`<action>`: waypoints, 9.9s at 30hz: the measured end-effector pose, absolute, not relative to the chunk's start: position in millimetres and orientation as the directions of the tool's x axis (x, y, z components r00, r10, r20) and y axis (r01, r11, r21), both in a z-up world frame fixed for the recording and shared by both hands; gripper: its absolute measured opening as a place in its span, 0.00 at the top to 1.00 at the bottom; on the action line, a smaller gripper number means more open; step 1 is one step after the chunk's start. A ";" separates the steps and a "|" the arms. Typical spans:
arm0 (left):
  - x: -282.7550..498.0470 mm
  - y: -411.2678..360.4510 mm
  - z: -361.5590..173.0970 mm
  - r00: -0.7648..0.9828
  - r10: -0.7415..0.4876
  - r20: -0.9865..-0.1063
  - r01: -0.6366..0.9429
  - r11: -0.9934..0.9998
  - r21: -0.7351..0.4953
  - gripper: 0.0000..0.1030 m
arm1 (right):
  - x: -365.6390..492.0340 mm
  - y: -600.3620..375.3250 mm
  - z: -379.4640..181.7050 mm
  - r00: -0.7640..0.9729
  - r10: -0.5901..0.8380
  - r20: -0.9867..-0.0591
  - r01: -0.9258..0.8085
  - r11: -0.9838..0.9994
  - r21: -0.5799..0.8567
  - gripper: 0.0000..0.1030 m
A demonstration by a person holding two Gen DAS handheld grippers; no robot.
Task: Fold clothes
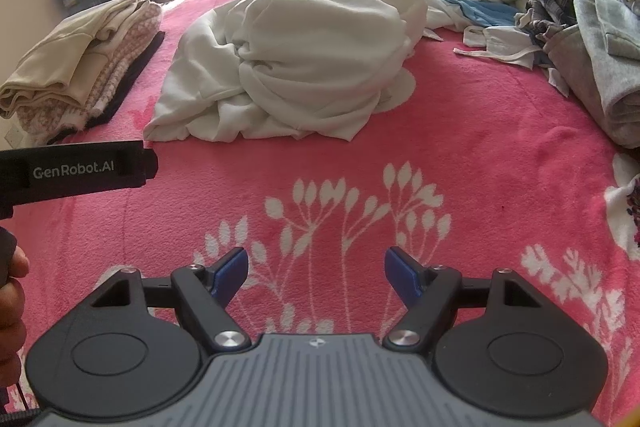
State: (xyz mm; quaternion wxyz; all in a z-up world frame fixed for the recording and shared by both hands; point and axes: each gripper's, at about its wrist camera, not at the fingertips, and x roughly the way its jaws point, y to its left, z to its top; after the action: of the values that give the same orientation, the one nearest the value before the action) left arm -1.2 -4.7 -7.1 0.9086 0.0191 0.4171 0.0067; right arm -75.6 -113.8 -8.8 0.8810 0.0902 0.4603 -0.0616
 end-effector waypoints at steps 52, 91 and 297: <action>36.7 -2.2 2.5 0.732 -0.042 -0.680 0.057 0.998 0.000 0.00 | -66.6 -130.9 1.7 0.635 -0.060 -0.770 0.228 0.967 0.112 0.24; 166.8 -5.5 -83.4 0.707 -0.168 -0.687 0.235 0.972 0.005 0.29 | 156.1 -148.4 -31.3 0.759 -0.072 -0.647 0.098 0.995 0.004 0.40; 24.5 -7.7 -14.7 0.319 -0.652 -0.688 0.639 0.684 -0.351 0.94 | -119.5 -164.4 19.0 0.523 0.348 -0.778 -0.115 0.933 0.340 0.78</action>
State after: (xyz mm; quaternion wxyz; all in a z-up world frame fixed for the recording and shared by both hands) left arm 24.5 -7.7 -14.7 0.8120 -0.0071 0.4273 -0.3974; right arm -119.5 -164.4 19.0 0.8637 0.1239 0.4699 0.1340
